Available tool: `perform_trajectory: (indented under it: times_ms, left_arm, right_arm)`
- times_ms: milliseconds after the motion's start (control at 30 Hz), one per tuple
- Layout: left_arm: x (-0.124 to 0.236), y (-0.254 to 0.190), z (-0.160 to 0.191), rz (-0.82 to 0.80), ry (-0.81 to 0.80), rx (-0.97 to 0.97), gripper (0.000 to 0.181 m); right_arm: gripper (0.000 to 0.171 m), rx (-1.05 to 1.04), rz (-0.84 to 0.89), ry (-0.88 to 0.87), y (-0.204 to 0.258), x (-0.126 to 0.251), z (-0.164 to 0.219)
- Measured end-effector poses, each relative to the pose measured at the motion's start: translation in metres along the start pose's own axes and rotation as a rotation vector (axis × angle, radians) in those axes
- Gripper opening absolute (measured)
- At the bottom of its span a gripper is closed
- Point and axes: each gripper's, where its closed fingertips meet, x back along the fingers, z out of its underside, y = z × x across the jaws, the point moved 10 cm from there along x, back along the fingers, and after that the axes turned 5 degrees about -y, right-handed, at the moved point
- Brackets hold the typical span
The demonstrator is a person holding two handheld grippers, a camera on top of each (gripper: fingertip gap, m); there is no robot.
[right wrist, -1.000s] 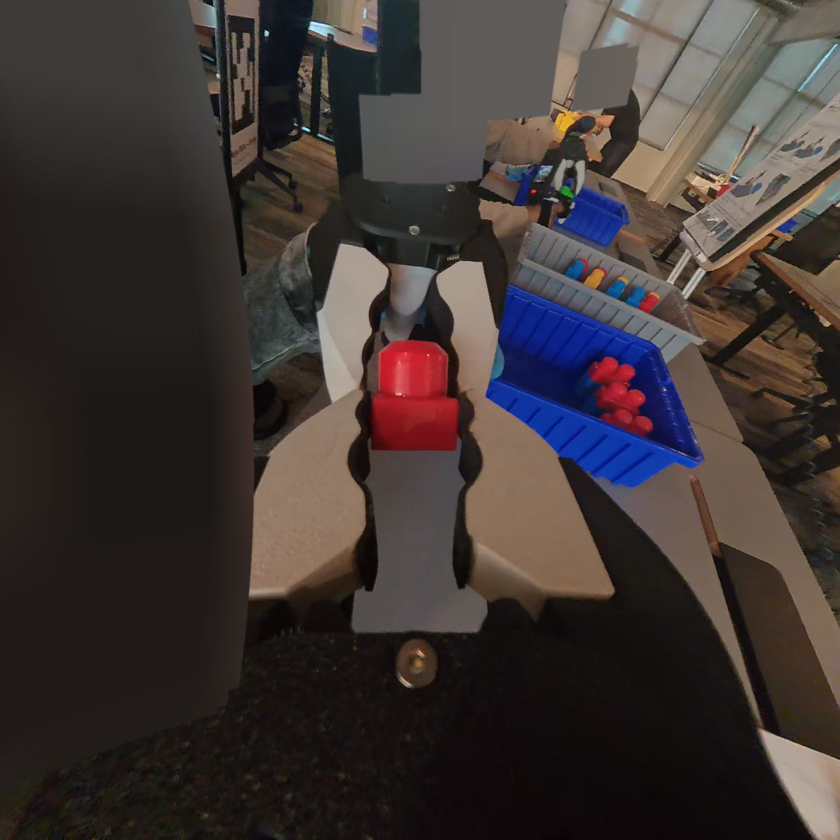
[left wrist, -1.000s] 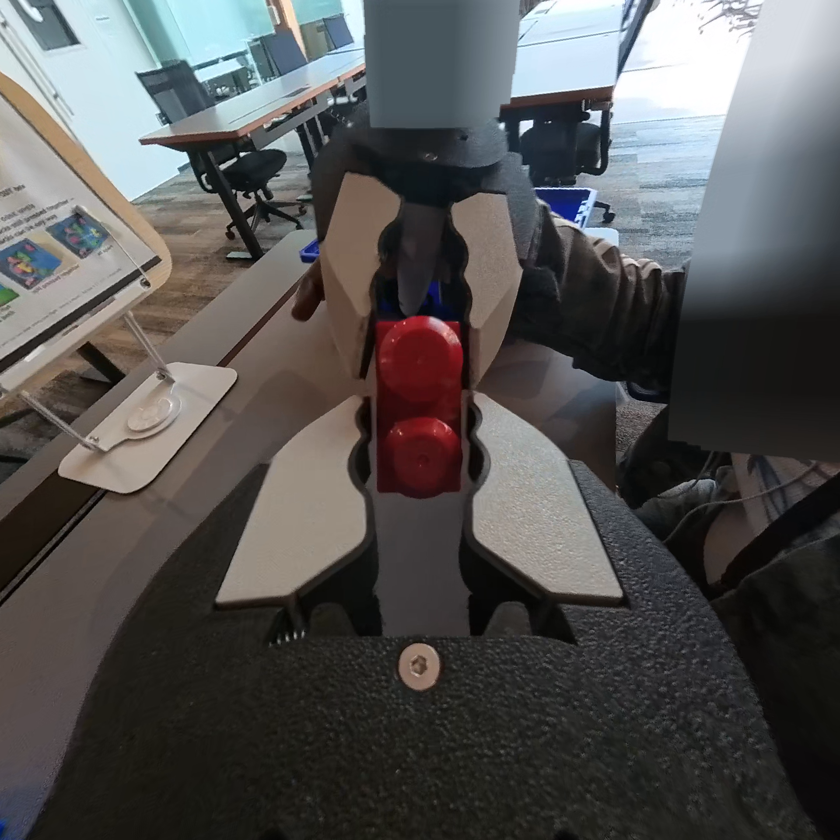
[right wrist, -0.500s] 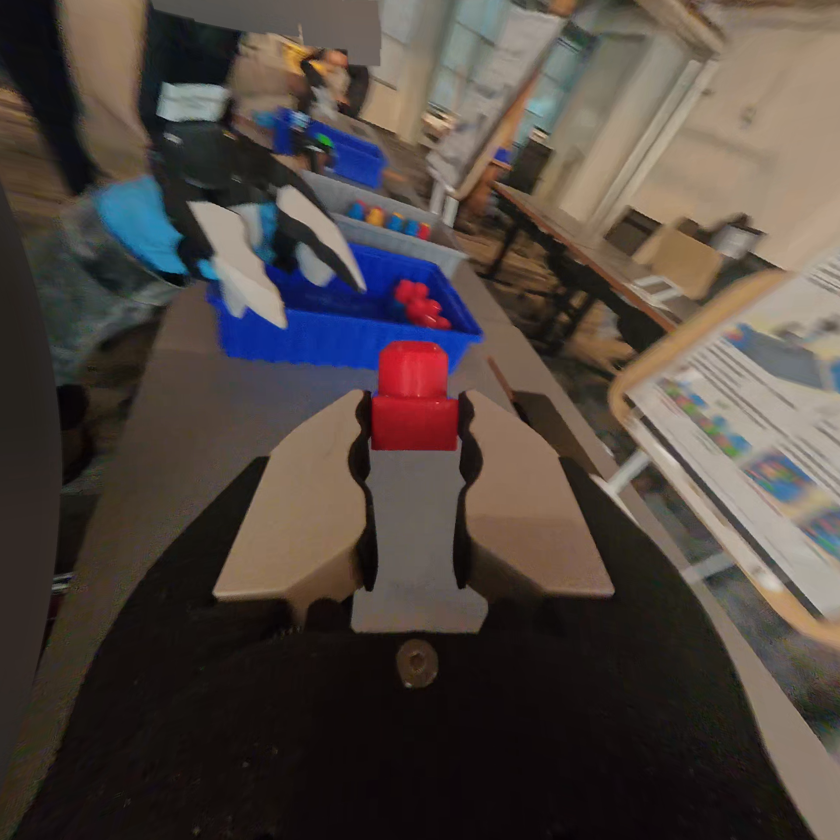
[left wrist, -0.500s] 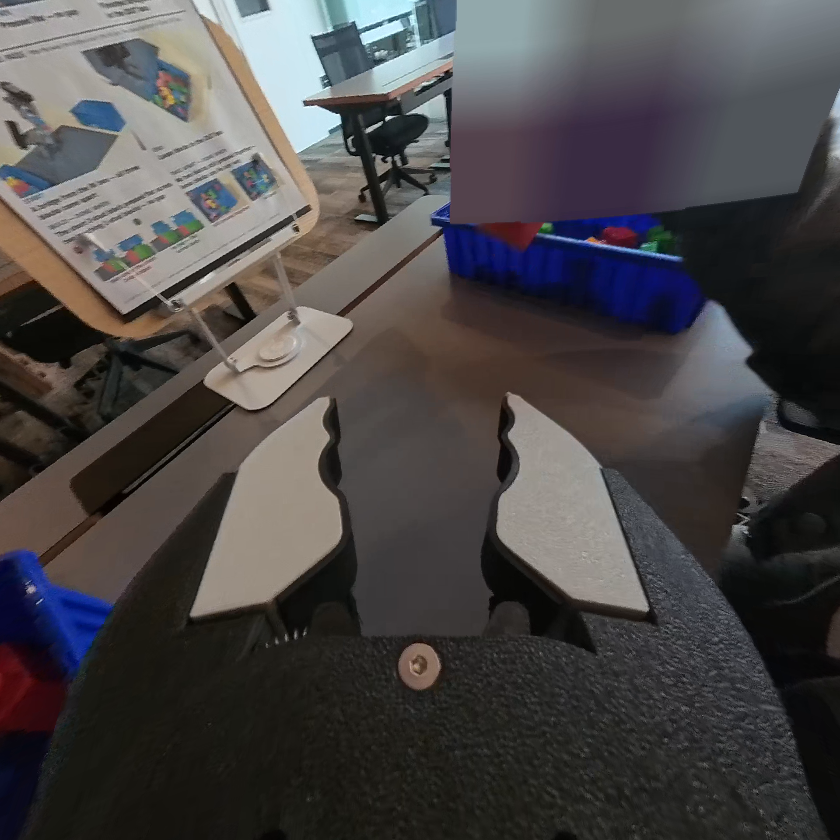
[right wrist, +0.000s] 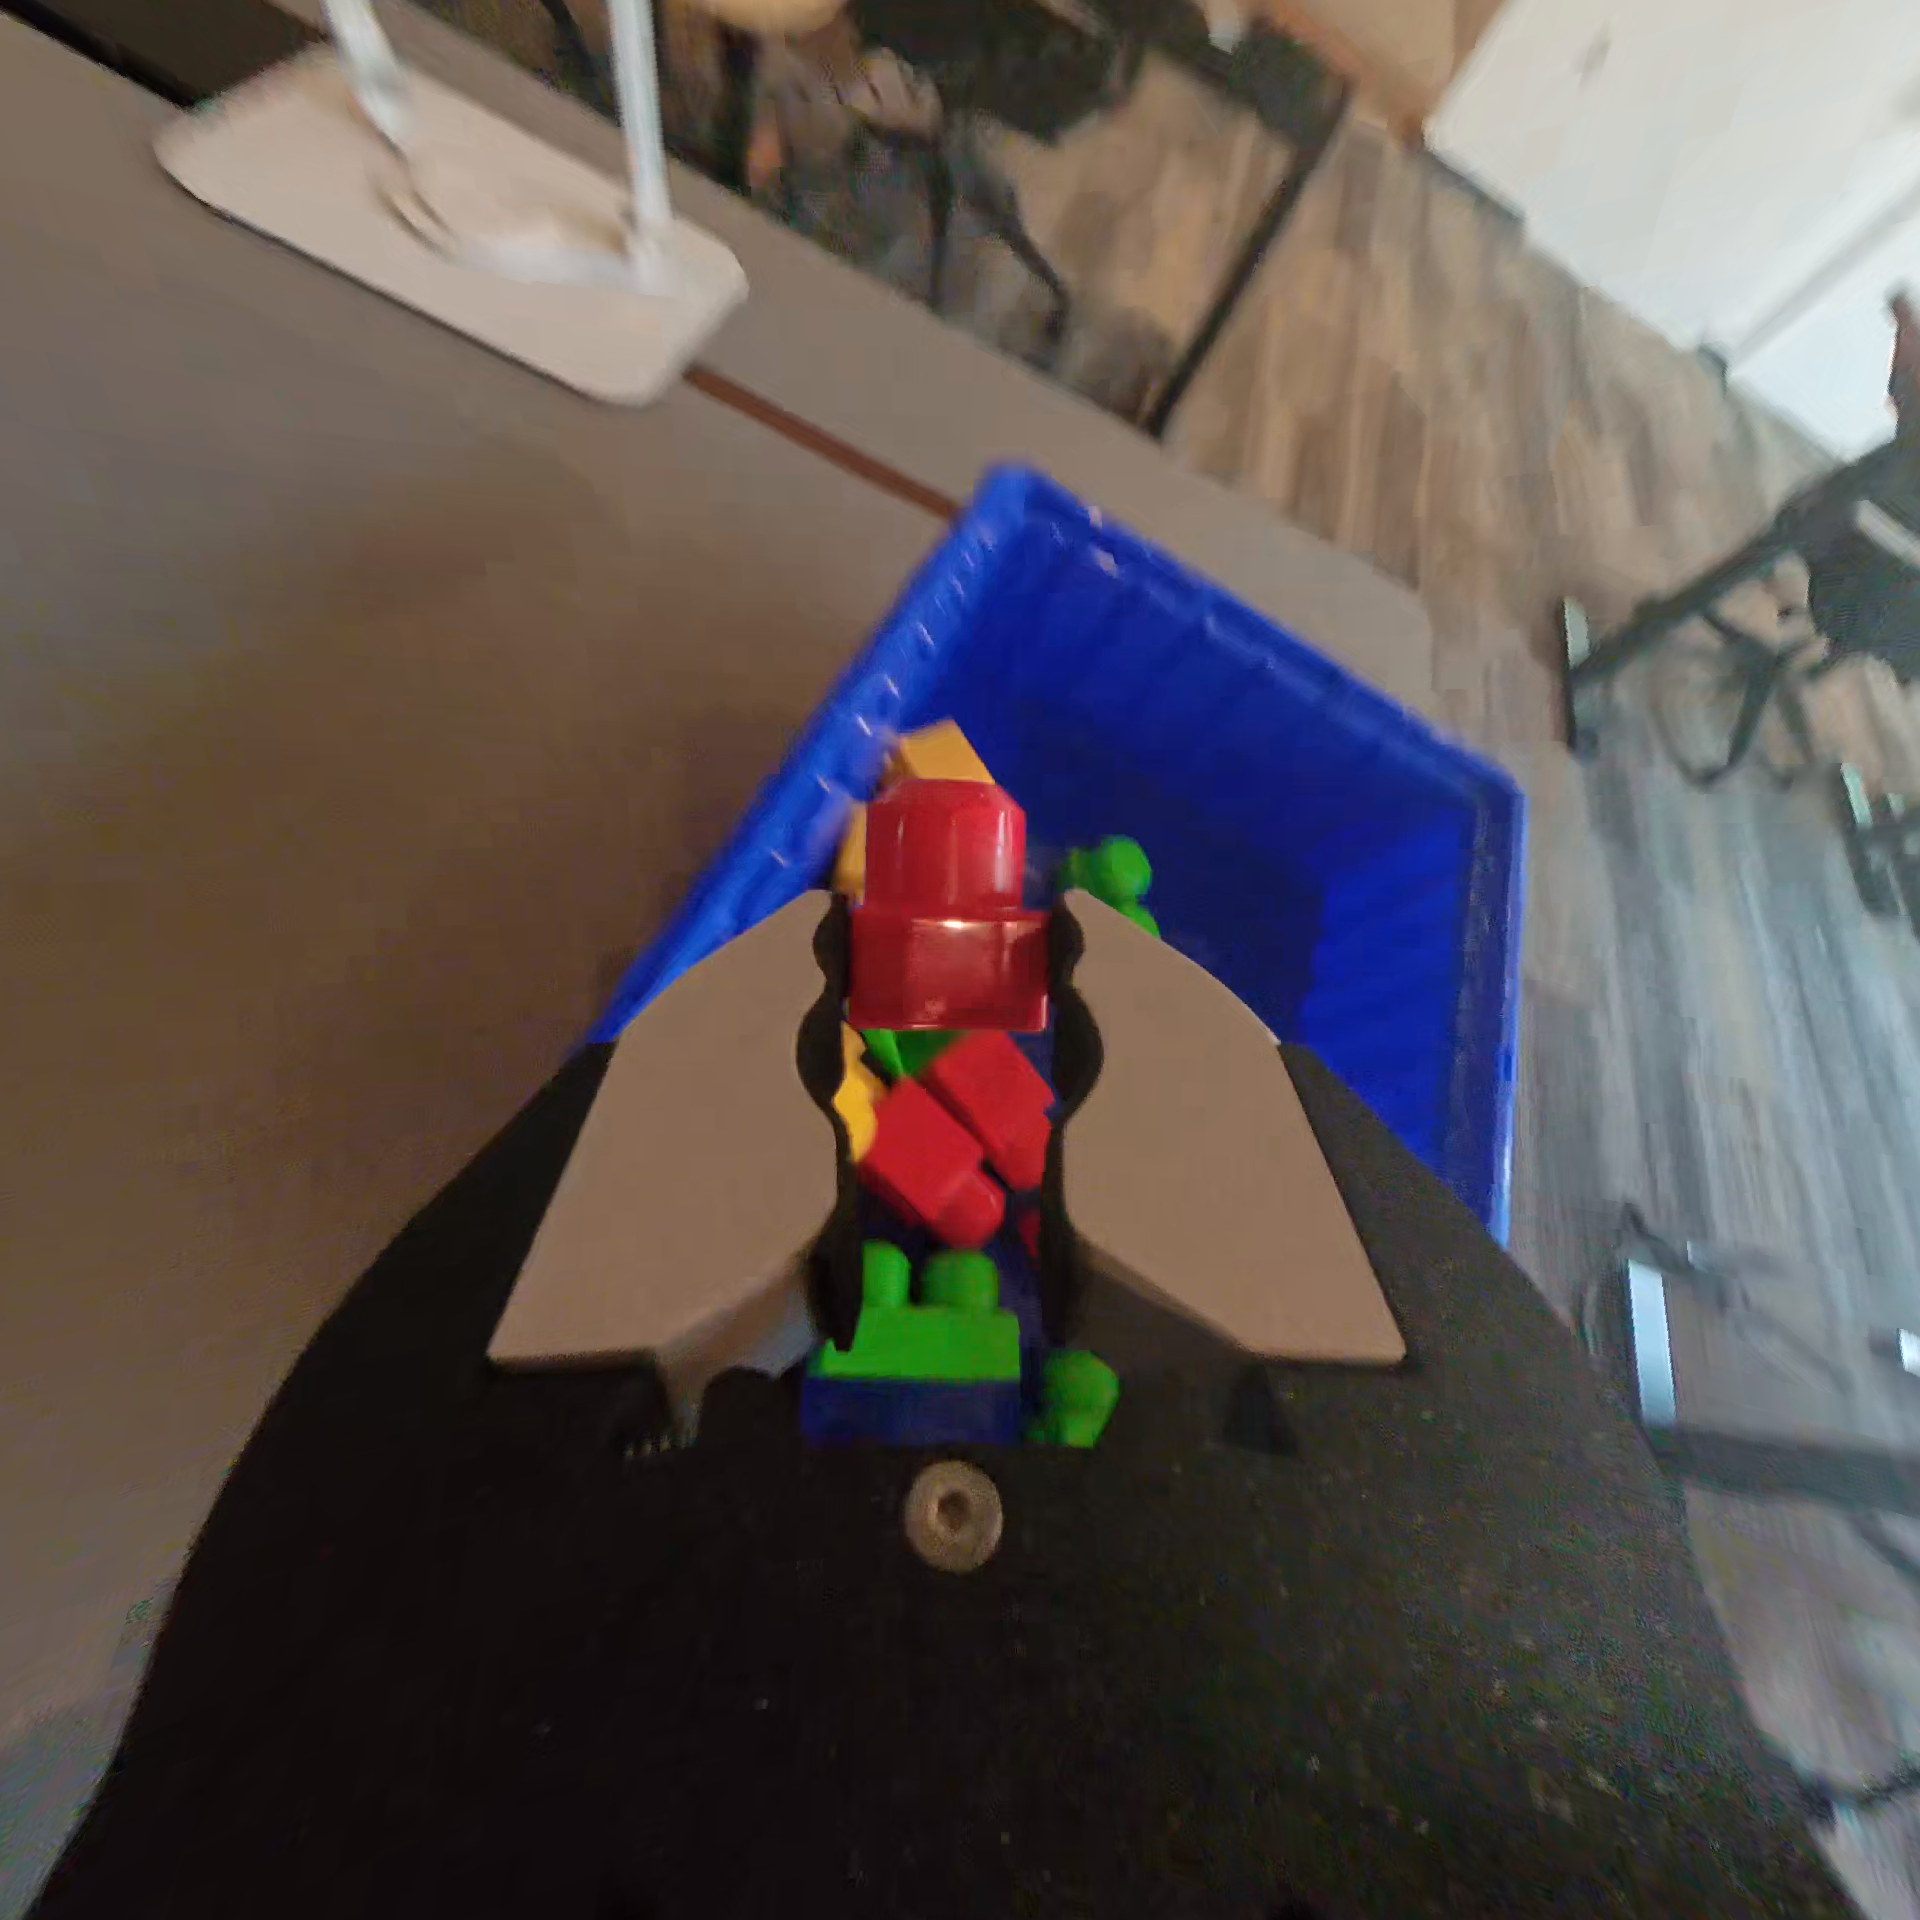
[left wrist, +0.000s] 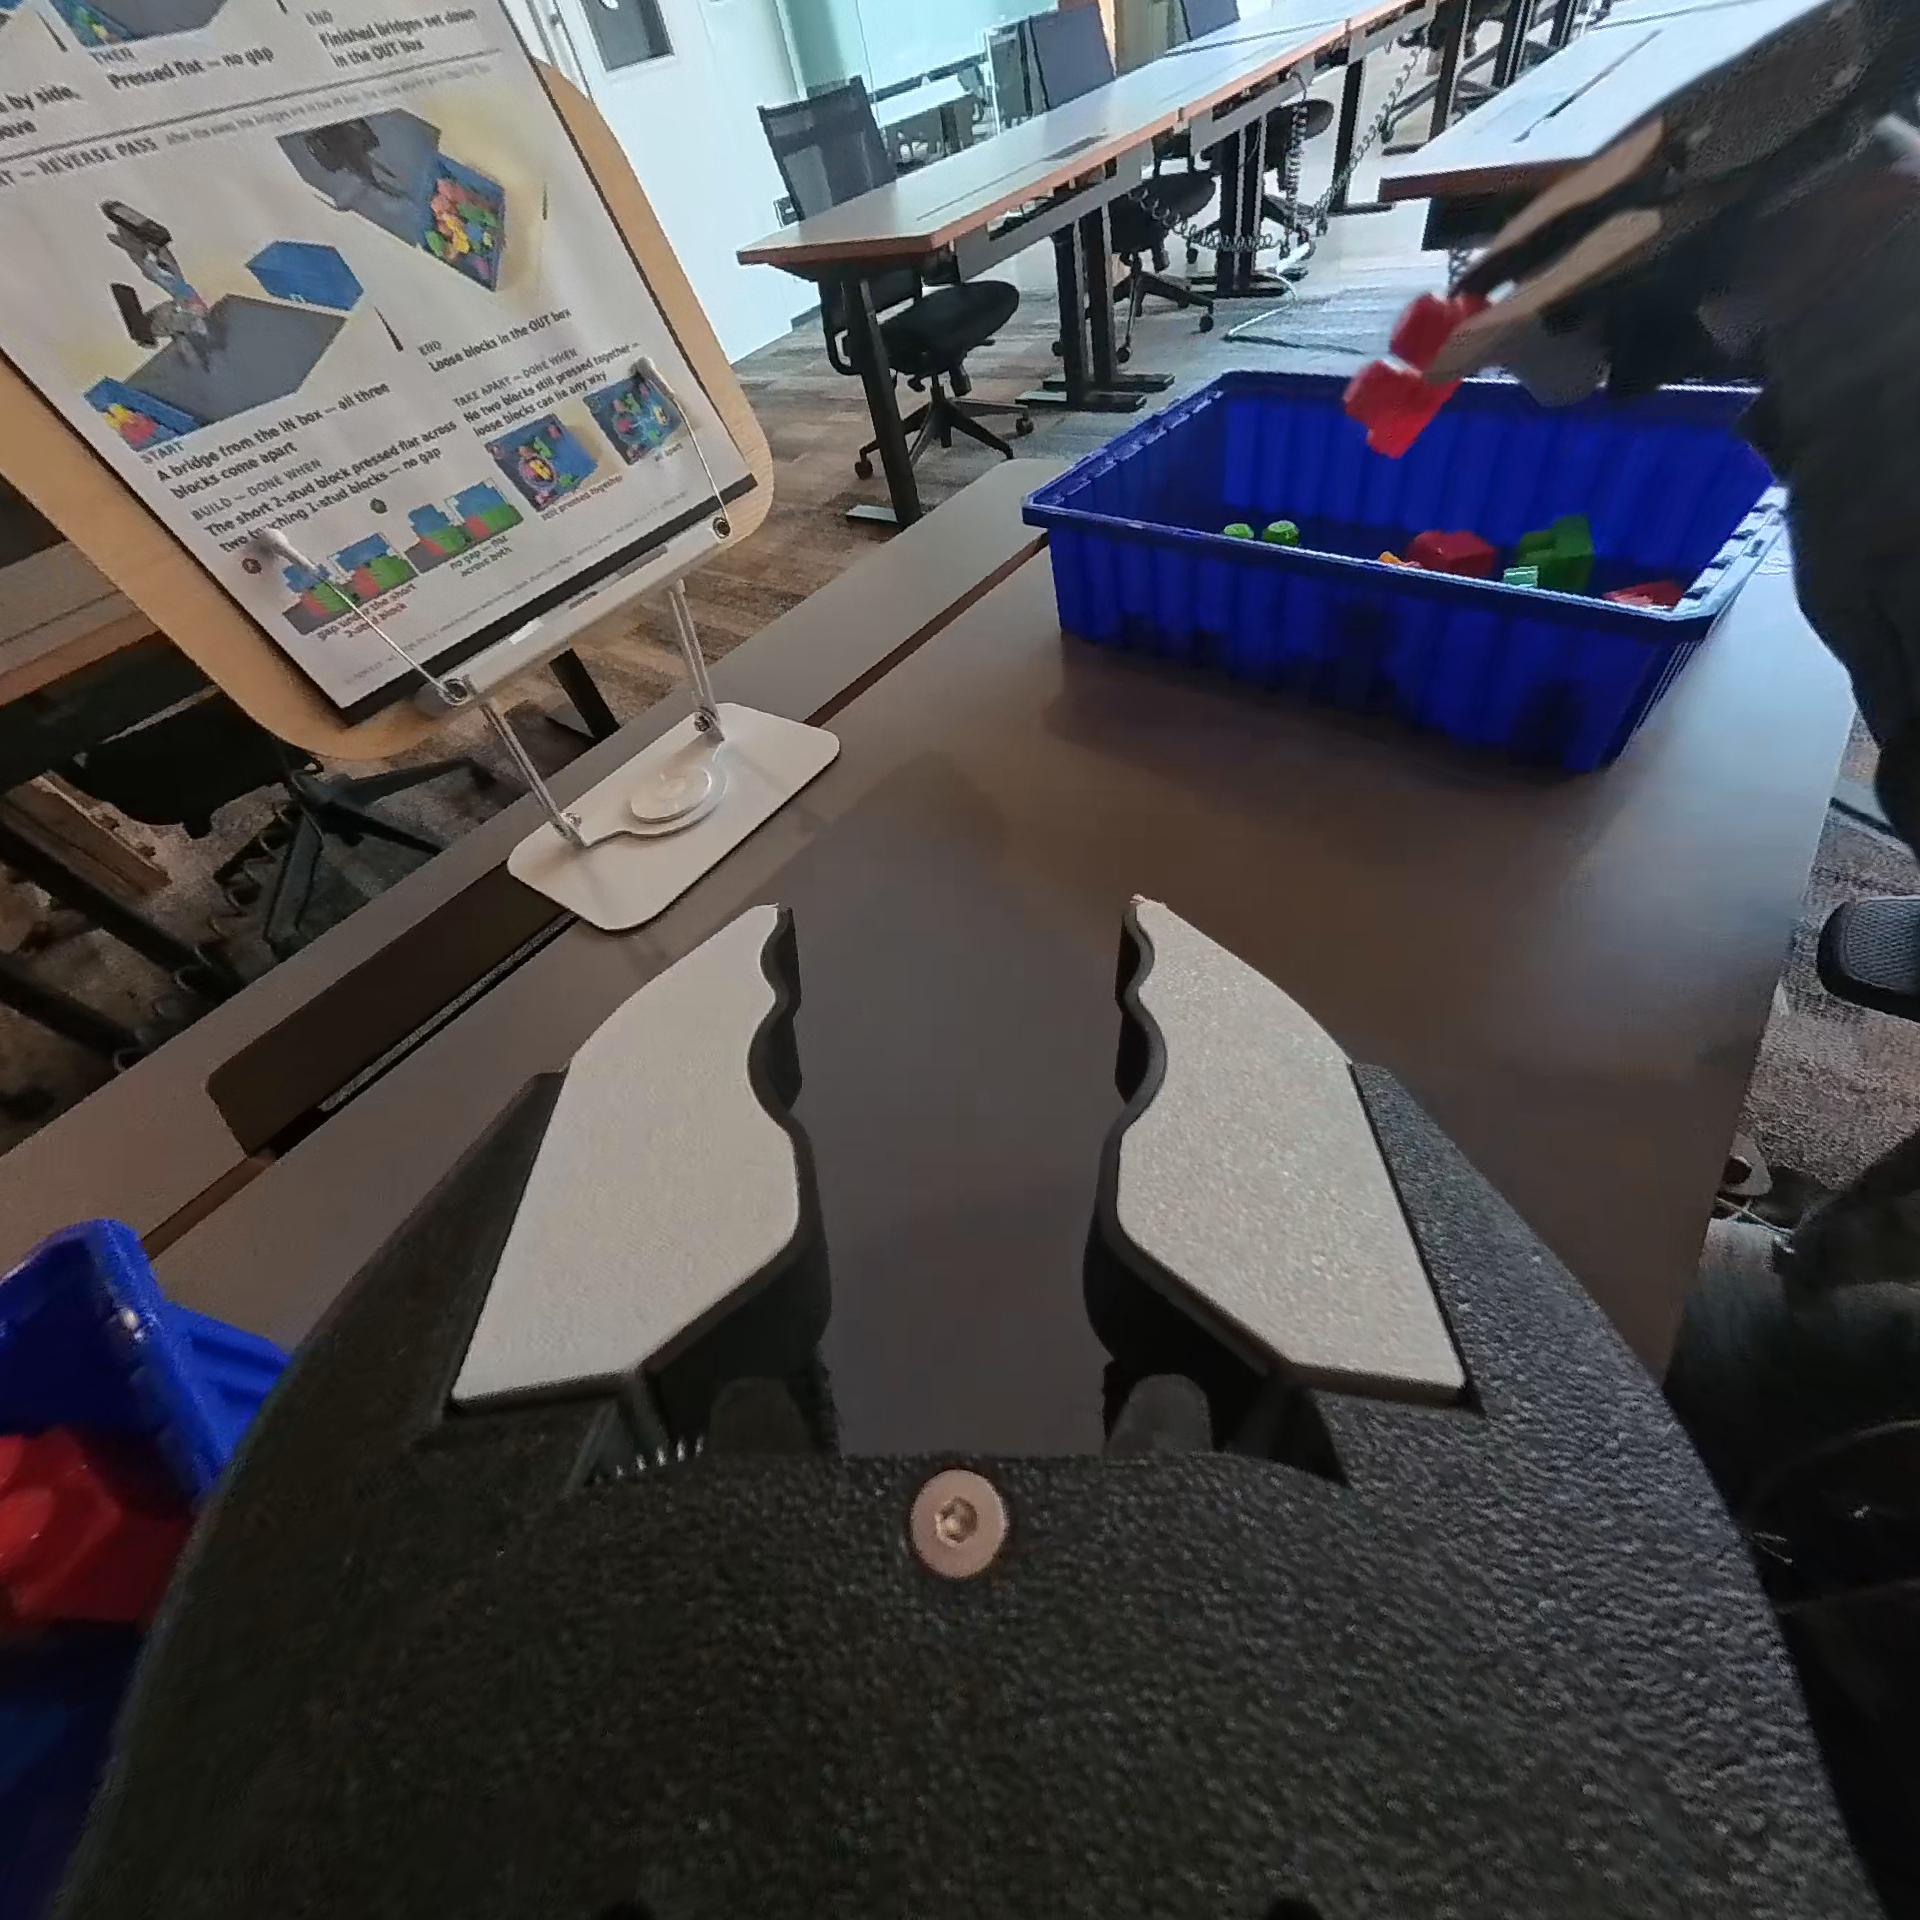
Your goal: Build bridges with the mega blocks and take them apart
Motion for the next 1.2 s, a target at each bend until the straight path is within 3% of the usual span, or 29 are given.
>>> perform_trajectory:
  times_ms: [200, 367, 467, 533, 667, 800, 1000, 1200]
  left_arm:
    - [0.004, 0.002, 0.000, -0.009, -0.008, 0.002, 0.058]
    - [0.007, 0.002, -0.001, -0.023, -0.011, 0.000, 0.058]
    - [0.008, 0.004, 0.000, -0.027, -0.008, 0.003, 0.058]
    - [0.008, 0.005, 0.001, -0.029, -0.005, 0.006, 0.058]
    - [0.008, 0.009, 0.004, -0.039, 0.000, 0.015, 0.058]
    - [0.008, 0.012, 0.006, -0.057, 0.011, 0.016, 0.058]
    - [0.014, 0.015, 0.006, -0.076, -0.004, 0.016, 0.058]
    - [0.022, 0.017, 0.003, -0.101, -0.035, 0.016, 0.058]
  right_arm:
    - [0.036, -0.115, 0.062, 0.253, -0.038, -0.033, 0.063]
    - [0.037, -0.157, 0.093, 0.315, -0.048, -0.045, 0.085]
    - [0.060, -0.177, 0.099, 0.277, -0.050, -0.044, 0.083]
    - [0.066, -0.180, 0.097, 0.238, -0.048, -0.041, 0.077]
    - [0.069, -0.128, 0.083, 0.092, -0.033, -0.026, 0.044]
    - [0.077, -0.043, 0.015, -0.113, -0.004, -0.009, -0.012]
    - [0.081, 0.124, -0.196, -0.374, 0.058, 0.003, -0.096]
    - [0.092, 0.226, -0.367, -0.500, 0.116, -0.001, -0.143]
